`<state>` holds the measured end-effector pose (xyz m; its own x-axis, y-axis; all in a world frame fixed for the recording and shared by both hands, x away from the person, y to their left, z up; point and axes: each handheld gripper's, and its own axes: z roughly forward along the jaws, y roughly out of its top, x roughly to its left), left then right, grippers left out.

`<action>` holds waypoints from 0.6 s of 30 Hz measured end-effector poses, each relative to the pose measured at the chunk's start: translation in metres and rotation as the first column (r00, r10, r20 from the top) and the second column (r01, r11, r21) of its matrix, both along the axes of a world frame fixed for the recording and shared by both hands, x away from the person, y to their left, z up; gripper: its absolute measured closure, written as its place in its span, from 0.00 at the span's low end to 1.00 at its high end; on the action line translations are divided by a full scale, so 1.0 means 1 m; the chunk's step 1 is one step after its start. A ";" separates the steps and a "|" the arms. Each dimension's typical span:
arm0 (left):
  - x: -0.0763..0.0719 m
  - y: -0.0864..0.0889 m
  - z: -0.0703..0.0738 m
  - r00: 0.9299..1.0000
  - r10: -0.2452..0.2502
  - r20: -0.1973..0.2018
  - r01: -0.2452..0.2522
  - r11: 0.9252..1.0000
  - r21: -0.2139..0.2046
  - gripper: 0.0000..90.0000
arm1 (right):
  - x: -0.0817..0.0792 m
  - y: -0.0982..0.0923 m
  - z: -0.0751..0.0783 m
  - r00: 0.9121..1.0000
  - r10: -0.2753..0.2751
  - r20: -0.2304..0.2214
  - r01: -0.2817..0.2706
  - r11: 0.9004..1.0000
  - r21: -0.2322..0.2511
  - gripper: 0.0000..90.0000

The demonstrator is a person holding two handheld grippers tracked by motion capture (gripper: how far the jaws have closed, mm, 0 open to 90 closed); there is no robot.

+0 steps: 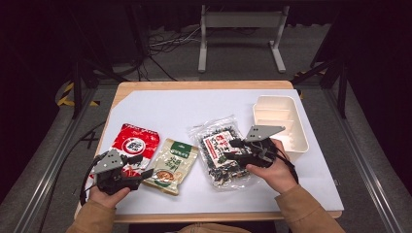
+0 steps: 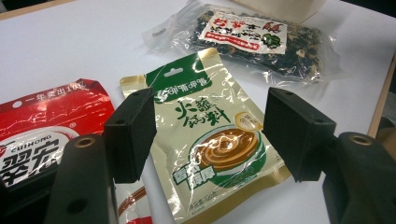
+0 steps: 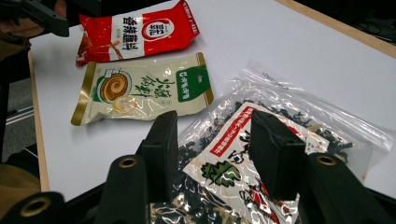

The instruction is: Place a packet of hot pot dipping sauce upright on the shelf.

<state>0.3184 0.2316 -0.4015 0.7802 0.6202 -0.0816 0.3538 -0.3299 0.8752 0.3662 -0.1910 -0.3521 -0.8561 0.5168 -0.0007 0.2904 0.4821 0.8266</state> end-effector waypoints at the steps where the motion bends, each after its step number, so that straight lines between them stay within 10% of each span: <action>1: 0.000 0.000 0.000 1.000 -0.001 -0.003 0.001 1.000 -0.003 0.39 | 0.002 0.004 0.001 1.000 0.007 0.001 -0.007 1.000 -0.006 0.58; 18: 0.000 0.001 0.000 1.000 0.005 0.005 -0.005 1.000 0.005 0.39 | 0.020 0.042 0.015 0.998 0.061 0.013 -0.060 0.995 -0.078 0.52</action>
